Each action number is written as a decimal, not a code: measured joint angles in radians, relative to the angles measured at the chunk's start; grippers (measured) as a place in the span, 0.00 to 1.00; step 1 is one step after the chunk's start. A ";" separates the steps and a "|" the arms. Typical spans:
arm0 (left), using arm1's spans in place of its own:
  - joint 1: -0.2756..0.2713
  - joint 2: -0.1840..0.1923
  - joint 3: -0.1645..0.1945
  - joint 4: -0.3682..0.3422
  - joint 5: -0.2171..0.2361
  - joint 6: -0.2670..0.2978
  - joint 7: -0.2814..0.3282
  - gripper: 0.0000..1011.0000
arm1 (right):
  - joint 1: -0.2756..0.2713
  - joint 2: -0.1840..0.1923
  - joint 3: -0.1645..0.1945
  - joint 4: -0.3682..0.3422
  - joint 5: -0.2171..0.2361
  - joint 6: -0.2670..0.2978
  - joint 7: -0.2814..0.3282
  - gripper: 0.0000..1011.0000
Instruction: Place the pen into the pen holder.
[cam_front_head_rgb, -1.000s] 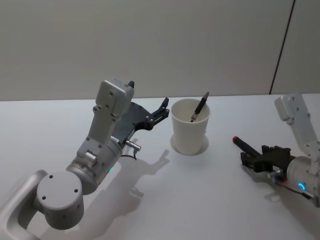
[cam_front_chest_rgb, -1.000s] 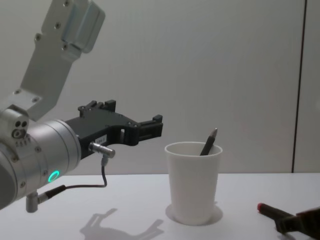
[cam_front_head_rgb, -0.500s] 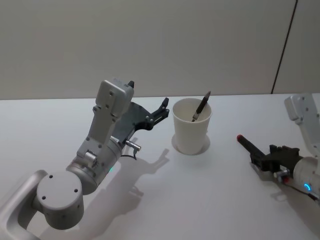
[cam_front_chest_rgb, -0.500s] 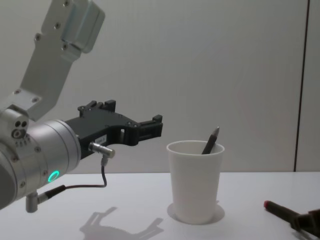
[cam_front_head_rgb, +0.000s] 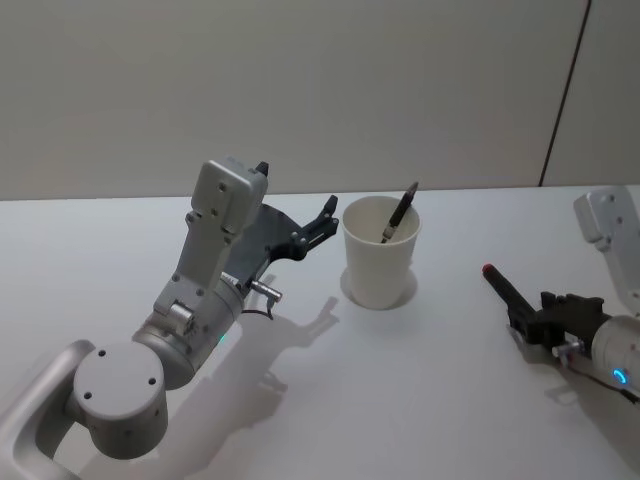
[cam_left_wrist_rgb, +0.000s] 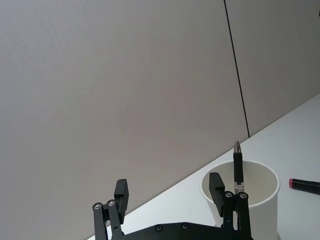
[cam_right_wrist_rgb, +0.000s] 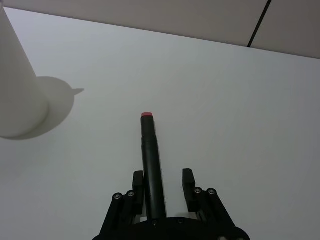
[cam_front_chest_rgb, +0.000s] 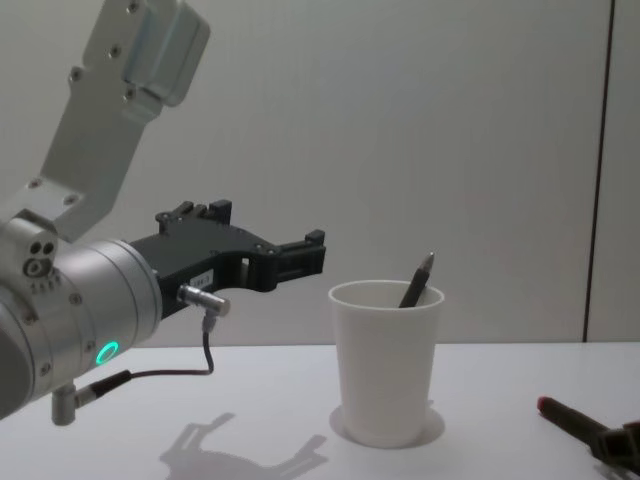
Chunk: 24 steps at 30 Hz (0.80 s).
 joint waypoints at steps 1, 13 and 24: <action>0.000 0.000 0.000 0.000 0.000 0.000 0.000 0.99 | 0.000 0.000 0.000 0.000 -0.001 0.000 0.003 0.46; 0.000 0.000 0.000 0.000 0.000 0.000 0.000 0.99 | -0.005 0.002 0.000 -0.006 -0.013 -0.001 0.025 0.30; 0.000 0.000 0.000 0.000 0.000 0.000 0.000 0.99 | -0.005 0.004 -0.001 -0.008 -0.019 -0.004 0.033 0.17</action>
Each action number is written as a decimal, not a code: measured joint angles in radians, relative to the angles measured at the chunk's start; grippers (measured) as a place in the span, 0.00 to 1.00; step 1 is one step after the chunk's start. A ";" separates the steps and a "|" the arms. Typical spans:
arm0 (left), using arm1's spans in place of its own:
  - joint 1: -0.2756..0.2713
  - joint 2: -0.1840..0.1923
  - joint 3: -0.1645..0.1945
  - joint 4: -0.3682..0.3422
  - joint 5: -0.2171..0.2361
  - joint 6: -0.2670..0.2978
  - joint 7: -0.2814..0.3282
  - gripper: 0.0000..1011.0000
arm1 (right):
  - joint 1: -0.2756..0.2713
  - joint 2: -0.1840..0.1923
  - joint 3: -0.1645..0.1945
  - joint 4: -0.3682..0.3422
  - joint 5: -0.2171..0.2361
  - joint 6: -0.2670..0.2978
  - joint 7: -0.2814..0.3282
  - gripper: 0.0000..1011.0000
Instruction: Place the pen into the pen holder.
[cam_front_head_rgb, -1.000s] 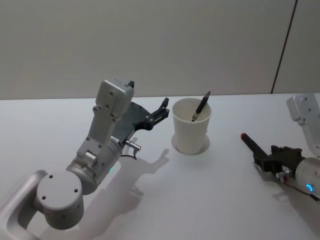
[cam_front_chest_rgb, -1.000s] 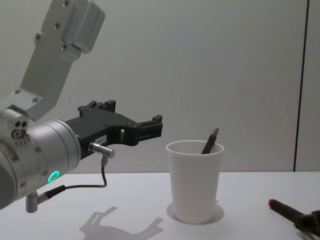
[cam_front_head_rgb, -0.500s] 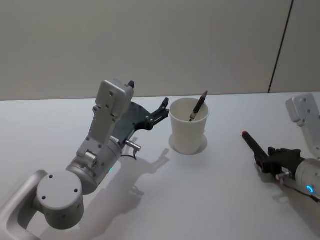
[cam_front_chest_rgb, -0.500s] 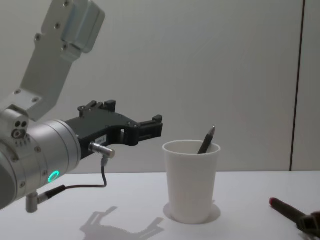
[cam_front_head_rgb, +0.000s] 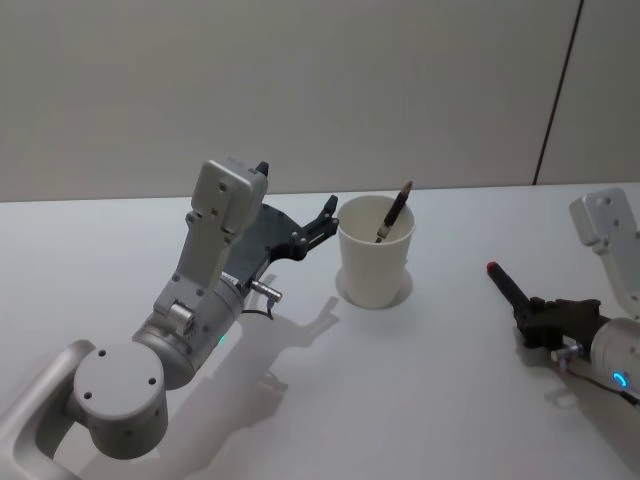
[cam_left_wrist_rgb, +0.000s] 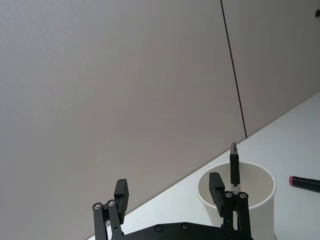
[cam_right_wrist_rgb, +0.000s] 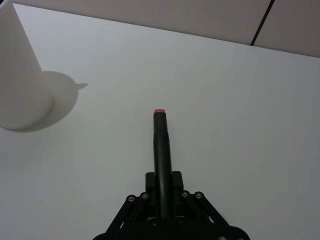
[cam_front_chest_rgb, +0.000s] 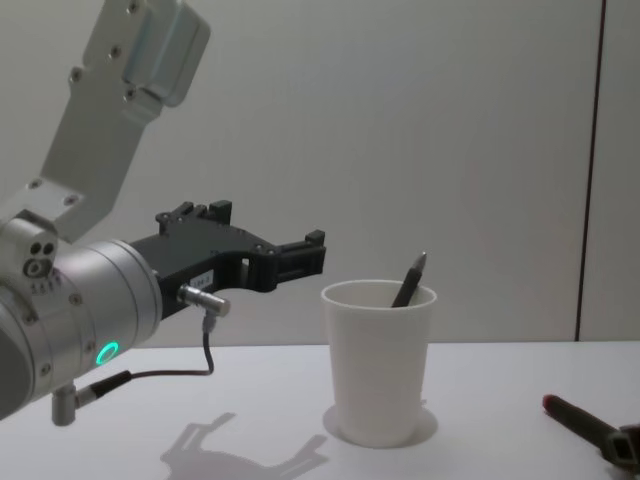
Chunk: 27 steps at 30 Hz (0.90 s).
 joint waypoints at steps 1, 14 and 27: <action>0.000 0.000 0.000 0.000 0.000 0.000 0.000 0.99 | 0.000 0.000 0.000 0.000 0.000 0.000 0.000 0.17; 0.000 0.000 0.000 0.000 0.000 0.000 0.000 0.99 | -0.009 -0.004 0.002 -0.003 0.006 -0.068 0.001 0.17; 0.000 0.000 0.000 0.000 0.000 0.000 0.000 0.99 | -0.025 -0.008 0.004 -0.017 0.009 -0.224 -0.003 0.17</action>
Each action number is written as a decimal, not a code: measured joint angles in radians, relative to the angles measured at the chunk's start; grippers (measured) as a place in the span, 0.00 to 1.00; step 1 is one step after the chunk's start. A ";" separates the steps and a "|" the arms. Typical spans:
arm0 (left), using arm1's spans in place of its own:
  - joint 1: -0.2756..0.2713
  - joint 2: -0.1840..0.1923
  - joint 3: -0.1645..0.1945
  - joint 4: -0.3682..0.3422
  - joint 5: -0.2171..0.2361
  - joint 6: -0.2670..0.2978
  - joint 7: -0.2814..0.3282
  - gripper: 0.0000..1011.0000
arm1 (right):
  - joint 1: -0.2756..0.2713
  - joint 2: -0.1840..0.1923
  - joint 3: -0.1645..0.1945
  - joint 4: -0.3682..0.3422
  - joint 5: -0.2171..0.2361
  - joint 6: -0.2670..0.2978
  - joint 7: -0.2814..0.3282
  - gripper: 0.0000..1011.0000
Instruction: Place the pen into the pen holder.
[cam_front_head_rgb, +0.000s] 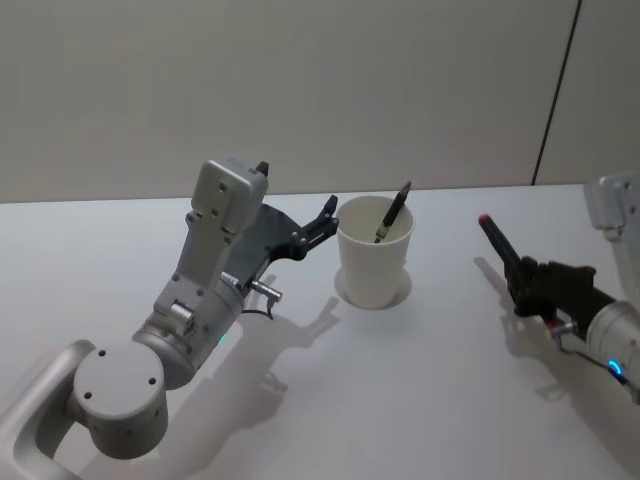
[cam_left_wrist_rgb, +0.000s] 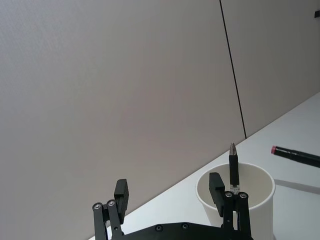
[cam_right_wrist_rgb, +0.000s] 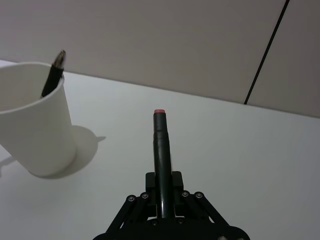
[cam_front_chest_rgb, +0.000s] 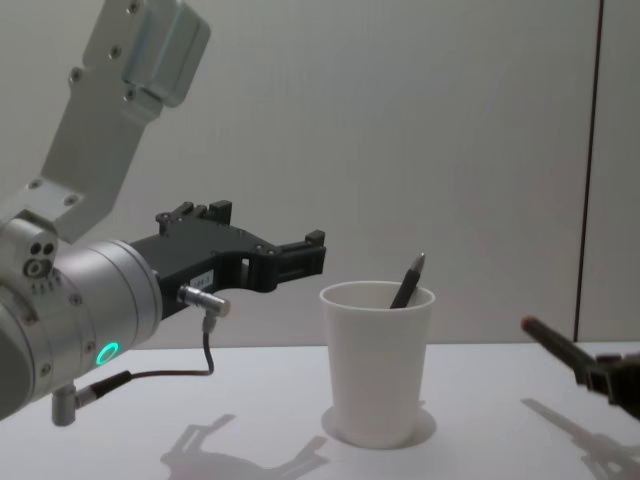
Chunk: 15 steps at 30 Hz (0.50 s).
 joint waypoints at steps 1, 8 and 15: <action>0.000 0.000 0.000 0.000 0.000 0.000 0.000 0.99 | -0.001 0.000 0.000 -0.001 0.000 -0.010 0.000 0.17; 0.000 0.000 0.000 0.000 0.000 0.000 0.000 0.99 | -0.007 -0.003 0.002 -0.014 0.002 -0.118 -0.001 0.17; 0.000 0.000 0.000 0.000 0.000 0.000 0.000 0.99 | -0.008 -0.008 0.002 -0.026 0.003 -0.219 0.004 0.17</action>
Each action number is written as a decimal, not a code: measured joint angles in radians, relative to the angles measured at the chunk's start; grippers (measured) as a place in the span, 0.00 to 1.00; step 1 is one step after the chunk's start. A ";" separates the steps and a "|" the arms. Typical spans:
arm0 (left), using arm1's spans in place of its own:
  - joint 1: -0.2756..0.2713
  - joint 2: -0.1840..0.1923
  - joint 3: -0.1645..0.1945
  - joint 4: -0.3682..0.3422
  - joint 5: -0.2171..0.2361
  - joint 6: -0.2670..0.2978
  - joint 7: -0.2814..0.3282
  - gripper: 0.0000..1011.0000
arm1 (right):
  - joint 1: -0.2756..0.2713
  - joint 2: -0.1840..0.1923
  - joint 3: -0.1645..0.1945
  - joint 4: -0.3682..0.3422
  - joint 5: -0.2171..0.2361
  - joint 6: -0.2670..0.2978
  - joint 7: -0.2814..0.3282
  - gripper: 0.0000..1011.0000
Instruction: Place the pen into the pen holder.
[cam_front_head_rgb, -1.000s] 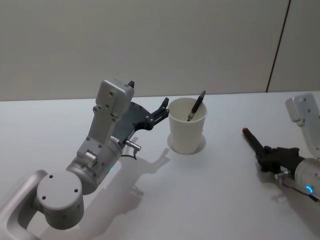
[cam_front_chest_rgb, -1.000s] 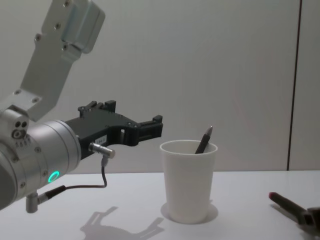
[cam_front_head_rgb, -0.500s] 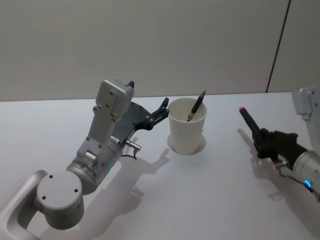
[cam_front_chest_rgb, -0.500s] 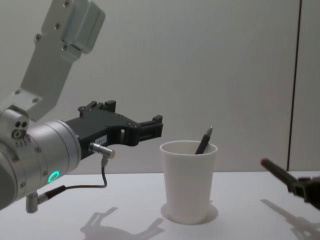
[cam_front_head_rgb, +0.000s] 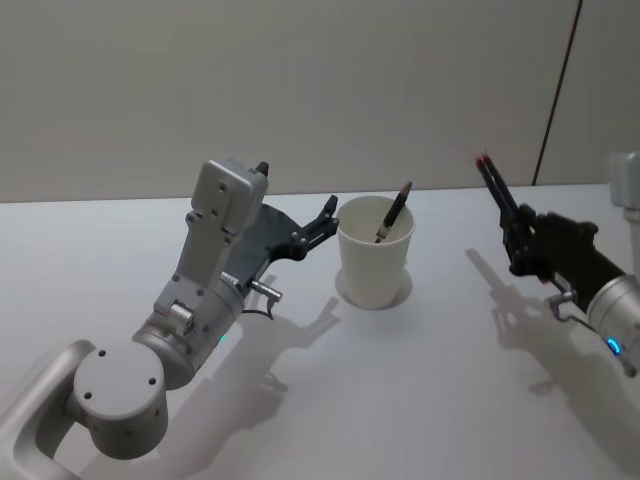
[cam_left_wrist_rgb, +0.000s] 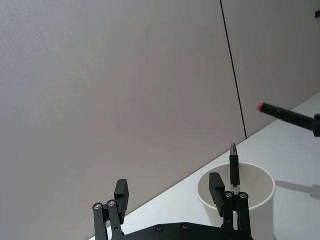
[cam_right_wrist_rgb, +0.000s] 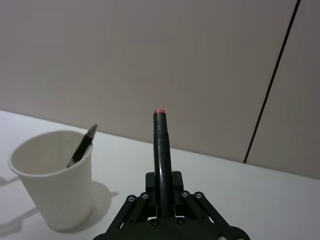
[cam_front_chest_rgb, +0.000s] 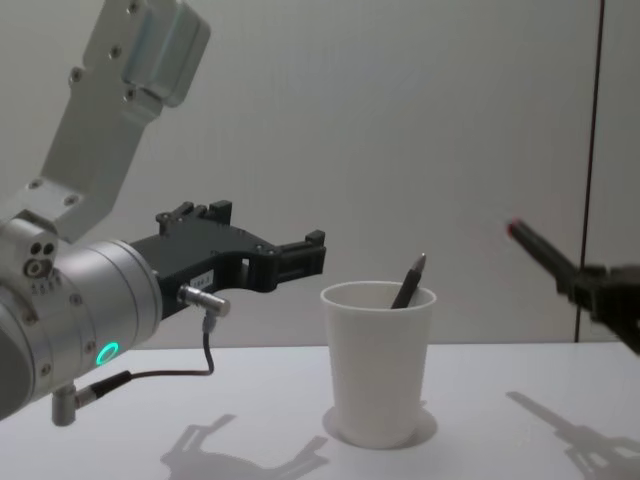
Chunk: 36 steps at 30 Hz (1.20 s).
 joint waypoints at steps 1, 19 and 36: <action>0.000 0.000 0.000 0.000 0.000 0.000 0.000 0.99 | 0.000 -0.001 0.000 -0.001 0.000 -0.010 0.001 0.17; 0.000 0.000 0.000 0.000 0.000 0.000 0.000 0.99 | 0.040 -0.055 -0.028 0.010 -0.026 -0.279 0.048 0.17; 0.000 0.000 0.000 0.000 0.000 0.000 0.000 0.99 | 0.127 -0.164 -0.096 0.142 -0.123 -0.497 0.105 0.17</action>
